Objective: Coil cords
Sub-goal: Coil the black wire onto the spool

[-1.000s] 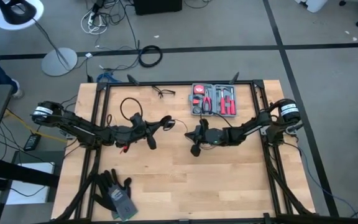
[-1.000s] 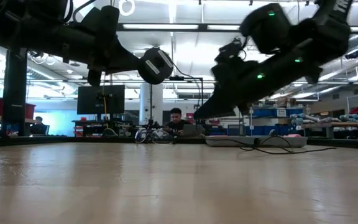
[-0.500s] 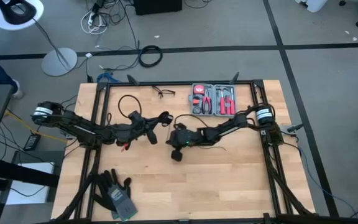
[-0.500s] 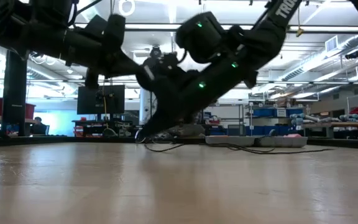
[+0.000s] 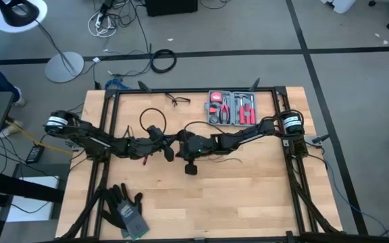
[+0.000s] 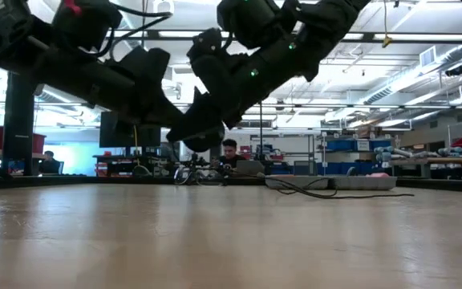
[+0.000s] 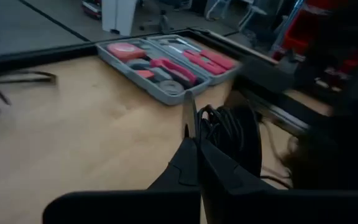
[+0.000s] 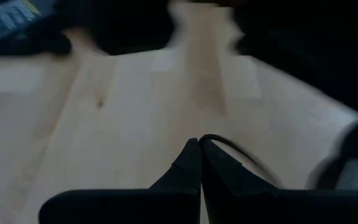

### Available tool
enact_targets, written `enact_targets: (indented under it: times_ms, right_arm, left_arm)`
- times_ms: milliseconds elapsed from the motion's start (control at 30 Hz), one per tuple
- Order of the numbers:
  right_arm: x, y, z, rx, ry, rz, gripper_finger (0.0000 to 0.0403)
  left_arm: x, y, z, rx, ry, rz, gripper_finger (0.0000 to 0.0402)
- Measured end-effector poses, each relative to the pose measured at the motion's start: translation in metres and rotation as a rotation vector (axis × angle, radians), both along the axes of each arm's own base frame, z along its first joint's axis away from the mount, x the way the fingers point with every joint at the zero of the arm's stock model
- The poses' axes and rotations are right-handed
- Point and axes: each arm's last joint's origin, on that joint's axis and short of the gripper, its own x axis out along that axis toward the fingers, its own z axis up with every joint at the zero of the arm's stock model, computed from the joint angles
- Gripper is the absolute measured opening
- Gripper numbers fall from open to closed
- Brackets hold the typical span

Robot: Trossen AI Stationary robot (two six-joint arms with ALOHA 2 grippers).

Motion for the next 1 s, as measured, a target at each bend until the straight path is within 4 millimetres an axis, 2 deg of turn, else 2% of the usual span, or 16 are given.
enact_targets:
  times_ms: [200,467,767,1000]
  right_arm:
    - [-0.002,-0.008,-0.002,0.012,0.033,-0.003,0.0000]
    - [-0.002,0.002,-0.004,0.021,0.044,0.035,0.0000]
    - [-0.004,0.014,-0.005,0.022,0.054,0.055,0.0000]
    - [-0.017,0.014,-0.002,0.011,0.179,-0.013,0.0000]
  left_arm:
    - [0.005,-0.001,0.006,-0.017,-0.097,0.004,0.0000]
    - [0.006,0.003,0.012,-0.087,-0.196,0.028,0.0000]
    - [0.006,0.004,0.012,-0.063,-0.176,0.028,0.0000]
    - [0.005,0.005,0.011,-0.023,-0.146,0.072,0.0000]
